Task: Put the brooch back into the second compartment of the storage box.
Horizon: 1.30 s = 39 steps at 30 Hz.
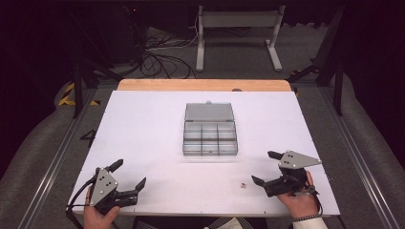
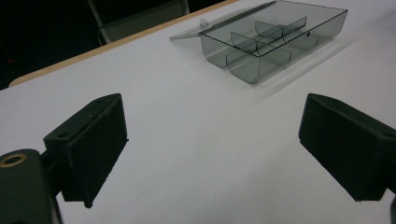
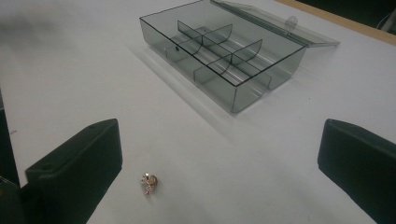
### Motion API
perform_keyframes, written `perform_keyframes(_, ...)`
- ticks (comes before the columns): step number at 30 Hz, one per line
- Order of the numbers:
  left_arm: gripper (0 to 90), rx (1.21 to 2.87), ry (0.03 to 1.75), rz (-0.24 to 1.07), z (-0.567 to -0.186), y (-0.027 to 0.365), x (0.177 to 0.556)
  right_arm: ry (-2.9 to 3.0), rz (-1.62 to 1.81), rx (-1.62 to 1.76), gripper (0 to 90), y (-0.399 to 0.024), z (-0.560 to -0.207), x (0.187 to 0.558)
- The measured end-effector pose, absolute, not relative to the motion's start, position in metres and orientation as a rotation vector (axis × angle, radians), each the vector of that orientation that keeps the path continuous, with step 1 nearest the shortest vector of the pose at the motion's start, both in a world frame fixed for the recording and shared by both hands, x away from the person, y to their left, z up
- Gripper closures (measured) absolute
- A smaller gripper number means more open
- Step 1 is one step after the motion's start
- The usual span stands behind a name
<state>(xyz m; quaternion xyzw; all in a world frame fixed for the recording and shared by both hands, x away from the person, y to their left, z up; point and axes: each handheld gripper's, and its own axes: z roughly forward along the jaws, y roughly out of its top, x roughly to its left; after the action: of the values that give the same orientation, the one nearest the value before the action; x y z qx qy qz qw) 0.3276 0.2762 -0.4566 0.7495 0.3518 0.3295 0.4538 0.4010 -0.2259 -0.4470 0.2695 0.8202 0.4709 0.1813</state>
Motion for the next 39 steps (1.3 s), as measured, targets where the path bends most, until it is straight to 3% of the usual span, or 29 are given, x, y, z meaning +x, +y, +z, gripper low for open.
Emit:
perform_keyframes(34, 8.2, 1.851, 0.866, 0.809, -0.456, 0.277, 0.326, 2.457, 1.309, 0.615, 0.4, -0.18, -0.433, 0.414)
perform_keyframes(39, 8.2, 1.852, 0.863, 0.804, -0.456, 0.276, 0.327, 2.601, 1.289, 0.668, 5.9, -0.179, -0.429, 0.418)
